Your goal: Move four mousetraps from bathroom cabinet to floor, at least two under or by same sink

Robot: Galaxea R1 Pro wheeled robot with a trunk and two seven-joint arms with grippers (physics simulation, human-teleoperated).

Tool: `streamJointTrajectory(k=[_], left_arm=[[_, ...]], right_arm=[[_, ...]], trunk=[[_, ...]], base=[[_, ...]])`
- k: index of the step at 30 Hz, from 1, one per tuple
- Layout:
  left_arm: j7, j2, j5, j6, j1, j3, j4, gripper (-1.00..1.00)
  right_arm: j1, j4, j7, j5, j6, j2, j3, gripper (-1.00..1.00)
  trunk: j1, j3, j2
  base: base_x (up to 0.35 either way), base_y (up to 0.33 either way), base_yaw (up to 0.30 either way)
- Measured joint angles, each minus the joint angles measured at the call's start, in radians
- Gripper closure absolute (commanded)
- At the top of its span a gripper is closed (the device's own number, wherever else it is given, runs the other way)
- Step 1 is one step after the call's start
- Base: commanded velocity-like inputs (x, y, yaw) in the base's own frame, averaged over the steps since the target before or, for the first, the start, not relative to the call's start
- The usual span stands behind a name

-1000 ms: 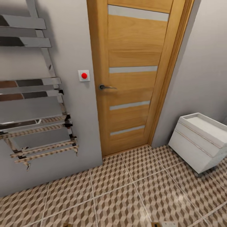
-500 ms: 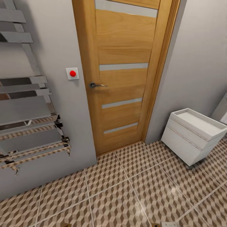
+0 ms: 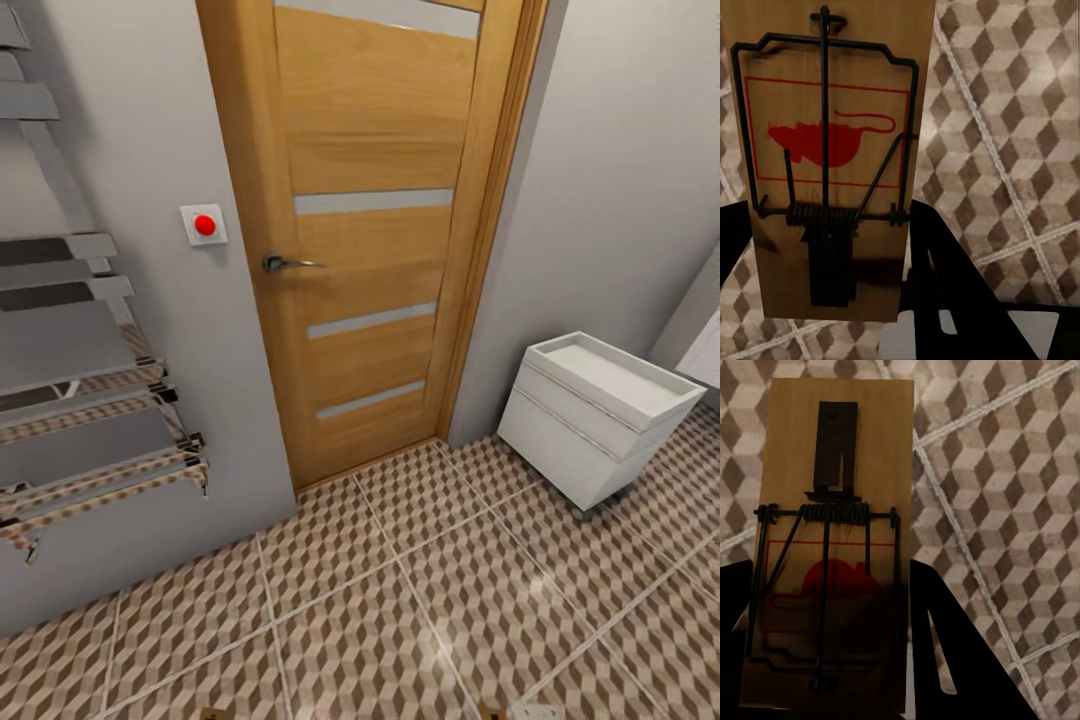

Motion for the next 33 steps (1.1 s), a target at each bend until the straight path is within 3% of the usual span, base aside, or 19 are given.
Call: streamJointTrajectory(k=[33], left_arm=[[0.0, 0.0, 0.0, 0.0, 0.001, 0.0, 0.0, 1.0]], right_arm=[[0.0, 0.0, 0.0, -0.001, -0.001, -0.002, -0.001, 1.0]], trunk=[[0.0, -0.029, 0.0]], base=[[0.0, 0.0, -0.234]])
